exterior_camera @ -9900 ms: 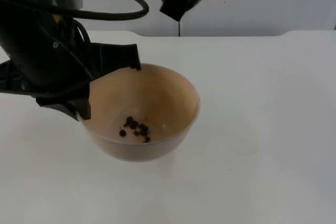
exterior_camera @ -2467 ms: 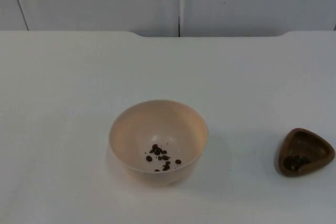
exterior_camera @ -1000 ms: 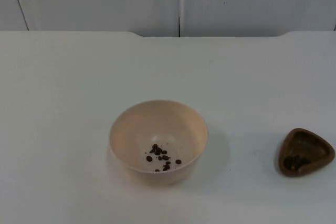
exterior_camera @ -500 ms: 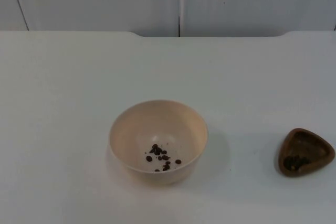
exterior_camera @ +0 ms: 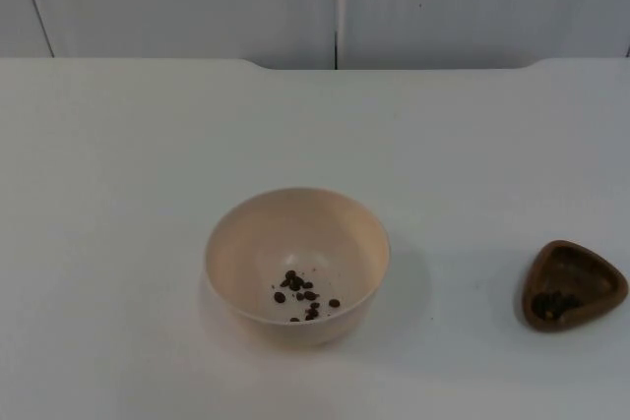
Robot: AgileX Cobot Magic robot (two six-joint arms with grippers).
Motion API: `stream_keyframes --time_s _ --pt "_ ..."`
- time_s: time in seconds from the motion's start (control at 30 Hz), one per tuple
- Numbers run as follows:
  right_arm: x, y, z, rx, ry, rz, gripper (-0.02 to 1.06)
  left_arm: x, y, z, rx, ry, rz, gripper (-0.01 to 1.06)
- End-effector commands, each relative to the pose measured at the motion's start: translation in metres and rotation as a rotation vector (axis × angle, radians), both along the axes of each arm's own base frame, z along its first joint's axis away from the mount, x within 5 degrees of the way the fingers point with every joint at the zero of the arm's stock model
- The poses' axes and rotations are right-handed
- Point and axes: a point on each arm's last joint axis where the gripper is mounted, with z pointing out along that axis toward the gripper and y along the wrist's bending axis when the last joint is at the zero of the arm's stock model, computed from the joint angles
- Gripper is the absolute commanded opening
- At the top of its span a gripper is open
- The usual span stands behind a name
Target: Pick up the bowl with the left hand and pour the coffee beans from the cup into the bowl with the right hand.
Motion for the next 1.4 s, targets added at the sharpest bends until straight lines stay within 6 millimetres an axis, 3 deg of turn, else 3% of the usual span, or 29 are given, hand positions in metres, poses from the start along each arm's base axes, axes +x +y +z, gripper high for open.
stream_keyframes --time_s 0.0,0.13,0.27,0.3,0.33,1.37 --pt "0.0001 0.0001 -0.0002 -0.003 -0.007 0.002 0.68 0.0004 0.0006 -0.0010 0.007 -0.006 -0.001 0.71" --pt "0.0001 0.0001 -0.0002 -0.003 -0.007 0.002 0.77 -0.0003 -0.0004 -0.0010 0.000 -0.002 -0.012 0.72" --pt "0.0001 0.0001 -0.0002 -0.003 -0.007 0.002 1.03 -0.0004 -0.0006 -0.0010 0.001 -0.002 -0.015 0.98" --pt "0.0001 0.0001 -0.0002 -0.003 -0.007 0.002 1.03 -0.0004 -0.0006 -0.0010 0.001 -0.002 -0.015 0.98" --pt "0.0001 0.0001 -0.0002 -0.003 -0.007 0.002 1.05 -0.0004 -0.0006 -0.0010 0.001 -0.002 -0.015 1.05" --pt "0.0001 0.0001 -0.0002 0.000 -0.005 0.000 1.05 -0.0004 -0.0006 -0.0010 0.001 -0.002 -0.015 1.05"
